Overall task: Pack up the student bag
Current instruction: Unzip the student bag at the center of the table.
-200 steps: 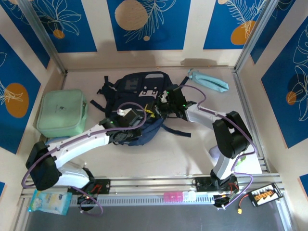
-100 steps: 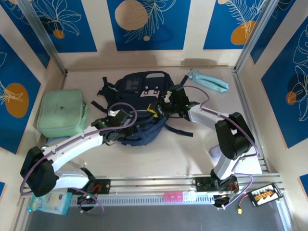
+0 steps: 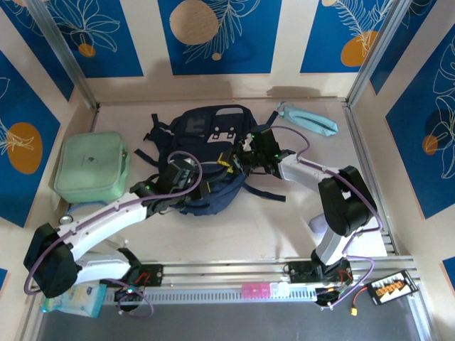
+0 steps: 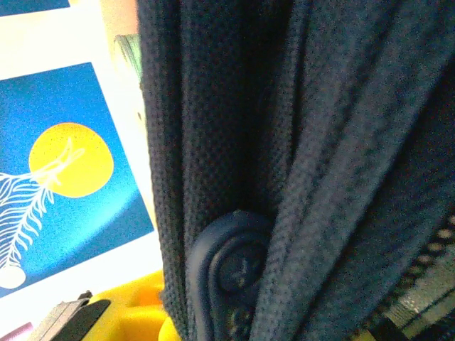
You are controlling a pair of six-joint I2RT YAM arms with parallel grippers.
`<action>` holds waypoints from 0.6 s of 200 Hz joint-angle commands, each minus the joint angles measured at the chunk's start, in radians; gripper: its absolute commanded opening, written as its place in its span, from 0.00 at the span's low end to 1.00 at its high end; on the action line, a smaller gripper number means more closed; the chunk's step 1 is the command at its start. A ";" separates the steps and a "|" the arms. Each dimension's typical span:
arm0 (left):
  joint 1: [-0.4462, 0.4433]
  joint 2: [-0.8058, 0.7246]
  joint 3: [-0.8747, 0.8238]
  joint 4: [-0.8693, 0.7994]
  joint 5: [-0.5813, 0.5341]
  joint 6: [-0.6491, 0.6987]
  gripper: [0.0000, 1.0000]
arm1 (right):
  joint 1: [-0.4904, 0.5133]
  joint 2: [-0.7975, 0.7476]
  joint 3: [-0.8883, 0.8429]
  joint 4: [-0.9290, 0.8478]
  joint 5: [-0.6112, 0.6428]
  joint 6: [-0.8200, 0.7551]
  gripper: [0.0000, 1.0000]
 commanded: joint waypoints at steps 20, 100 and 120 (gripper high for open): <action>0.005 0.056 -0.011 0.053 0.054 -0.009 0.28 | -0.011 -0.018 0.003 0.003 -0.034 -0.004 0.11; 0.005 0.059 0.006 0.024 0.030 0.016 0.08 | -0.013 -0.018 0.004 0.004 -0.036 0.000 0.11; 0.005 0.032 0.006 0.003 0.011 0.023 0.03 | -0.014 -0.018 0.000 0.003 -0.035 0.002 0.11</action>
